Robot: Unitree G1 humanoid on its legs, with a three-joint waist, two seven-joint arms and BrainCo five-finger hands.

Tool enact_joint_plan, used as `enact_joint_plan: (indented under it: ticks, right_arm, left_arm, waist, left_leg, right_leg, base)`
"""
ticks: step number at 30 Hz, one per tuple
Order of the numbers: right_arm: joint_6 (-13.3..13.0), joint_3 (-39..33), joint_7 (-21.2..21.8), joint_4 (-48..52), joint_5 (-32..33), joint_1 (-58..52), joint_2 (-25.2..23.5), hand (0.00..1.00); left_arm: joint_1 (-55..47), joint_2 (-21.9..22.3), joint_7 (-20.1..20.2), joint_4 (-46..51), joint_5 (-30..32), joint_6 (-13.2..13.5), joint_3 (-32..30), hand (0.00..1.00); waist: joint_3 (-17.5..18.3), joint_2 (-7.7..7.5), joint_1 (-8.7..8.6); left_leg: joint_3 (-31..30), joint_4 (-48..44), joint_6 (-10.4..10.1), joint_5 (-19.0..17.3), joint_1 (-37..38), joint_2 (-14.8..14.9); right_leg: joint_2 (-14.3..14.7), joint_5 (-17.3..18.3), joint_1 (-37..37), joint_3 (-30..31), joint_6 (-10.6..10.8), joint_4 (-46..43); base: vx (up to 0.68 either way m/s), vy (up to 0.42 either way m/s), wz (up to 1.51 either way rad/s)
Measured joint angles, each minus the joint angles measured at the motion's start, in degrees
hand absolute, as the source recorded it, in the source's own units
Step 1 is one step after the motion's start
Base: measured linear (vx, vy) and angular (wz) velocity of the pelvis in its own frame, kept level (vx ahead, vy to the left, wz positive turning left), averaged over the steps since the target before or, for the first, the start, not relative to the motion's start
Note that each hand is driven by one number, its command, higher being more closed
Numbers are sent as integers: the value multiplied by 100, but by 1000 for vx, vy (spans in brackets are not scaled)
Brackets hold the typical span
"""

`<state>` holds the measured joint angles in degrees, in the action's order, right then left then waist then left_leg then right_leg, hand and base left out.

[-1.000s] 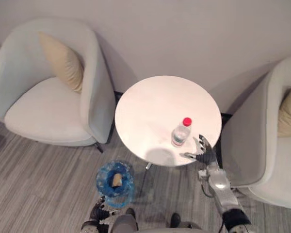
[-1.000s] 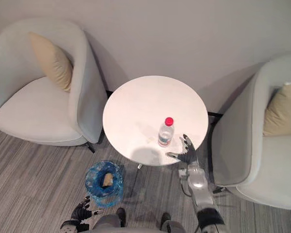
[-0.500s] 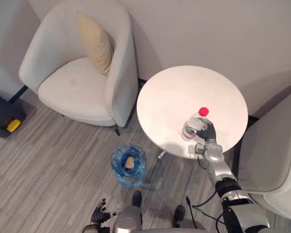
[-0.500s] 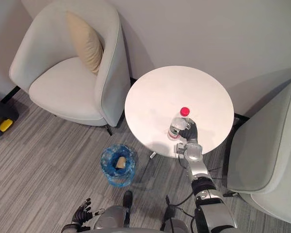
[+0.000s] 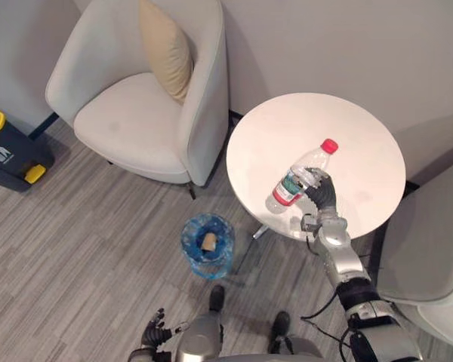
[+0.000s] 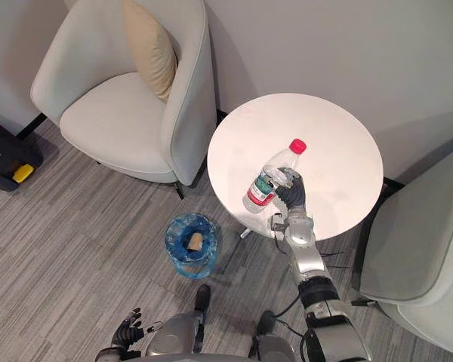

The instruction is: Gather rubbish on tea table into small bin, then transfer packed bag to large trash can.

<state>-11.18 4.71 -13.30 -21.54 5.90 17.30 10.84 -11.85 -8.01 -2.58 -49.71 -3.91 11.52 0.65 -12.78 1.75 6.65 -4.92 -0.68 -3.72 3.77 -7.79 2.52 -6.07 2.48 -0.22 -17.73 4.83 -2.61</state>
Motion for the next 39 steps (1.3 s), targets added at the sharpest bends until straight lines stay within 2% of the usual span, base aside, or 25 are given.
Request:
enact_joint_plan:
  ticks: [2,5,6,7,9,12,14,16,17,18,19,20,22,23,25,26,27,28,30,31,36,39]
  right_arm:
    - [-36,101,110,315,-175,-275,60,100]
    - [-95,264,127,646,-272,-525,68,100]
    - [-128,333,156,792,-387,-619,56,100]
    - [-140,384,220,906,-476,-718,18,100]
    - [-164,512,234,996,-660,-852,0,100]
    - [-162,726,288,994,-885,-948,-91,100]
    - [-156,1135,416,991,-1146,-962,-203,100]
    - [-159,1410,538,968,-1278,-961,-248,100]
    - [-163,1628,616,874,-1300,-928,-263,100]
    - [-163,1739,641,798,-1316,-887,-278,100]
    - [-157,1895,732,596,-1325,-778,-359,100]
    - [-147,1953,756,440,-1326,-746,-380,100]
    - [-135,2161,823,-13,-1373,-549,-424,100]
    - [-114,2301,844,-296,-1504,-265,-416,100]
    - [-105,2318,816,-518,-1640,132,-390,100]
    - [-101,2311,761,-596,-1778,450,-356,100]
    - [-103,2309,717,-675,-1807,626,-350,100]
    - [-87,2301,657,-960,-1902,1027,-265,100]
    - [-44,2307,543,-1426,-2009,1578,-222,100]
    - [43,2303,463,-1655,-2032,1813,-171,100]
    - [263,1925,43,-2170,-2355,2302,101,100]
    - [381,1589,-312,-2182,-2407,2721,232,100]
  left_arm:
    - [97,5,-11,43,0,0,33,0]
    - [199,-4,-18,97,-1,2,74,0]
    - [205,-17,-28,133,-2,2,110,0]
    - [208,-24,-31,132,0,-4,98,0]
    - [212,-39,-35,128,2,-4,102,0]
    - [215,-106,-48,120,15,0,174,0]
    - [184,-145,-46,67,89,2,238,0]
    - [168,-179,-29,38,131,1,255,0]
    - [173,-191,-28,38,133,14,255,0]
    - [173,-205,-26,31,136,17,262,0]
    - [189,-276,-17,35,167,24,298,0]
    - [235,-347,-15,42,200,26,378,0]
    - [423,-388,-21,-21,234,17,491,0]
    - [496,-402,-24,-33,230,19,491,0]
    - [690,-412,-51,-31,224,24,545,0]
    - [866,-414,-85,-23,219,67,552,0]
    - [991,-393,-118,-26,220,79,551,0]
    - [1173,-367,-153,28,215,95,609,0]
    - [1330,-352,-205,85,89,152,606,0]
    - [1459,-337,-283,80,-22,155,607,0]
    - [2130,-219,-515,-16,-156,164,571,0]
    - [2613,47,-618,140,-237,193,179,0]
  waist:
    - [1,0,-35]
    - [4,-5,-43]
    - [3,-6,-97]
    - [-2,-21,-129]
    - [-2,-30,-140]
    - [-2,-83,-120]
    - [-17,-155,-46]
    - [-46,-208,30]
    - [-46,-223,40]
    - [-48,-229,41]
    - [-79,-283,20]
    - [-100,-289,1]
    - [-175,-259,10]
    - [-246,-232,35]
    - [-379,-220,40]
    - [-569,-255,37]
    - [-691,-189,15]
    - [-836,-68,78]
    - [-963,-2,215]
    - [-1103,44,213]
    - [-1209,55,200]
    - [-1277,47,111]
  left_leg:
    - [-286,-1,-2,12,-22,-65]
    - [-345,6,15,130,-160,-92]
    - [-48,39,96,213,-258,-110]
    - [736,-32,409,36,-327,-1]
    - [1834,-394,548,-63,-439,260]
    - [1755,-668,493,-133,-491,80]
    - [1767,-1223,524,-564,-578,71]
    - [1783,-1615,543,-844,-614,87]
    - [1754,-1897,571,-1065,-696,110]
    - [1732,-2007,586,-1133,-737,111]
    - [1625,-2142,621,-1246,-793,50]
    - [1504,-2210,659,-1292,-831,37]
    - [1187,-2301,662,-1308,-898,1]
    - [1033,-2414,625,-1333,-1007,-24]
    - [803,-2770,559,-1367,-1342,-120]
    - [650,-3135,486,-1429,-1608,-223]
    - [587,-3330,453,-1457,-1758,-239]
    - [489,-3566,431,-1485,-2099,-184]
    - [464,-3689,360,-1436,-2591,-120]
    - [412,-3762,309,-1404,-2793,-110]
    - [238,-4066,181,-1273,-3867,-72]
    - [217,-4258,125,-1163,-4688,-59]
  right_leg:
    - [-22,109,143,-322,-1,-10]
    - [-102,247,198,-734,0,-70]
    - [-160,325,195,-967,-9,-146]
    - [-222,381,207,-1194,2,-249]
    - [-326,484,255,-1400,91,-392]
    - [-512,615,377,-1546,232,-597]
    - [-669,721,418,-1494,292,-936]
    - [-829,870,350,-1436,317,-1394]
    - [-981,958,156,-1309,253,-1981]
    - [-1069,973,-21,-1189,216,-2356]
    - [-1230,877,-454,-759,55,-3200]
    - [-1197,955,-784,-311,-120,-3646]
    - [-884,1329,-1090,310,-115,-3603]
    - [-776,1379,-1304,407,-55,-3392]
    - [-746,1351,-1567,410,-6,-2940]
    - [-761,1173,-1748,415,67,-2769]
    - [-760,1021,-1822,417,115,-2916]
    - [-741,1066,-2129,366,73,-3194]
    - [-704,1114,-2654,397,-9,-3494]
    - [-705,1149,-2858,370,-70,-3645]
    - [-729,1231,-3915,218,-239,-4211]
    - [-843,1294,-4758,157,-346,-4661]
  base:
    - [51,-37,67]
    - [8,-14,82]
    - [-23,53,91]
    - [-18,55,88]
    - [69,30,71]
    - [97,82,53]
    - [63,101,10]
    - [26,70,-10]
    - [9,77,-7]
    - [5,99,4]
    - [11,111,23]
    - [18,105,49]
    - [40,29,79]
    - [31,-12,74]
    - [-25,-64,95]
    - [-64,-101,115]
    - [-114,-109,92]
    - [-109,-84,44]
    - [-137,-104,5]
    - [-136,-106,5]
    - [-141,-100,14]
    - [-142,-86,16]
